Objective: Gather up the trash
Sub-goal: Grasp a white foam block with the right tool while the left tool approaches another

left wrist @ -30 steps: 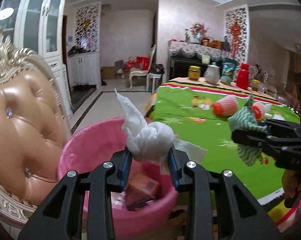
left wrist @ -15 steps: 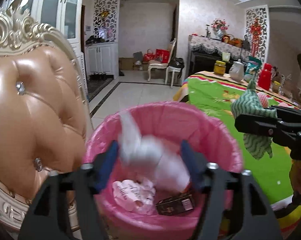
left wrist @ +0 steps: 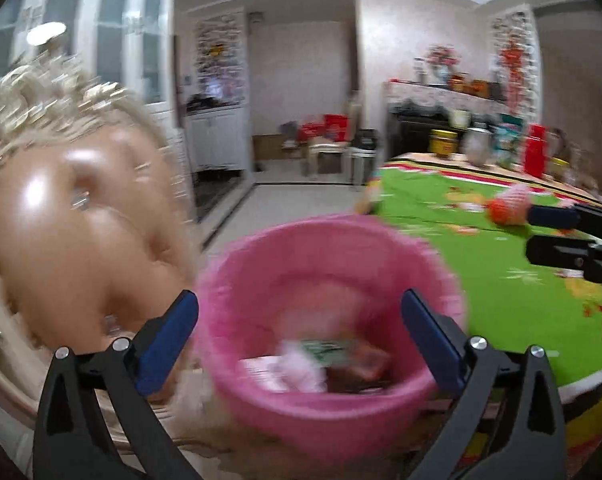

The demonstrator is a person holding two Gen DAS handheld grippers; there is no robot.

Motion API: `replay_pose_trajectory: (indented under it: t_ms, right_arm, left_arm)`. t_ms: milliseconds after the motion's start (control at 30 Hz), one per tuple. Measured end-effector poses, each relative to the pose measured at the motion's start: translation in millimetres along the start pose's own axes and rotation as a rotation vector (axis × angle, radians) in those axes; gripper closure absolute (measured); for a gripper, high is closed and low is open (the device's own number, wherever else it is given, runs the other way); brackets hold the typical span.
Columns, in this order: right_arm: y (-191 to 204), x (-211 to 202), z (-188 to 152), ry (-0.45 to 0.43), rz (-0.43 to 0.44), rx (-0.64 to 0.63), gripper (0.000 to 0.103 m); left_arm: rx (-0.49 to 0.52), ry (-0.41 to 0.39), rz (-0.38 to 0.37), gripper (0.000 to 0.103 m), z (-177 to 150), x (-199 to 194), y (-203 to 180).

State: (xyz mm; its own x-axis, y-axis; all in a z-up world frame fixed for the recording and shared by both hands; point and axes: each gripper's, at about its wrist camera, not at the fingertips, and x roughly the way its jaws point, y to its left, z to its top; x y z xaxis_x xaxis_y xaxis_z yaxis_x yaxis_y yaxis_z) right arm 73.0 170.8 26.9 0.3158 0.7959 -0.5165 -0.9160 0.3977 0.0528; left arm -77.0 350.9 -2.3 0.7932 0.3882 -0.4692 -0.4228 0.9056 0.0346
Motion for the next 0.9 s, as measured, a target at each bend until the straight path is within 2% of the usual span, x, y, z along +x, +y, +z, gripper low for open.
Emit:
replay_pose_trajectory:
  t_ms: [133, 267, 400, 533, 733, 900]
  right_arm:
    - [-37.5, -52.8, -13.4, -0.034, -0.101, 0.02, 0.026]
    - [-94.5, -111.0, -35.3, -0.06, -0.248, 0.088, 0.026]
    - [-153.5, -167.5, -66.3, -0.087, -0.365, 0.202, 0.026]
    - [-205.4, -217.9, -99.4, -0.082, -0.485, 0.296, 0.026]
    - [-273.6, -274.5, -141.4, -0.051, -0.609, 0.407, 0.026]
    - [-314.5, -288.9, -169.2, -0.005, -0.66, 0.466, 0.026]
  left_arm:
    - [0.116, -0.033, -0.126, 0.005, 18.1, -1.4, -73.2]
    - [0.182, -0.034, -0.276, 0.005, 33.8, 7.8, -158.5]
    - [0.209, 0.034, -0.379, 0.005, 41.9, 33.3, -238.2]
    - [0.195, 0.111, -0.47, 0.005, 43.5, 52.7, -299.0]
    - [0.25, 0.139, -0.547, 0.005, 46.0, 58.4, -386.9]
    - [0.28, 0.167, -0.592, 0.005, 49.5, 67.3, -432.6]
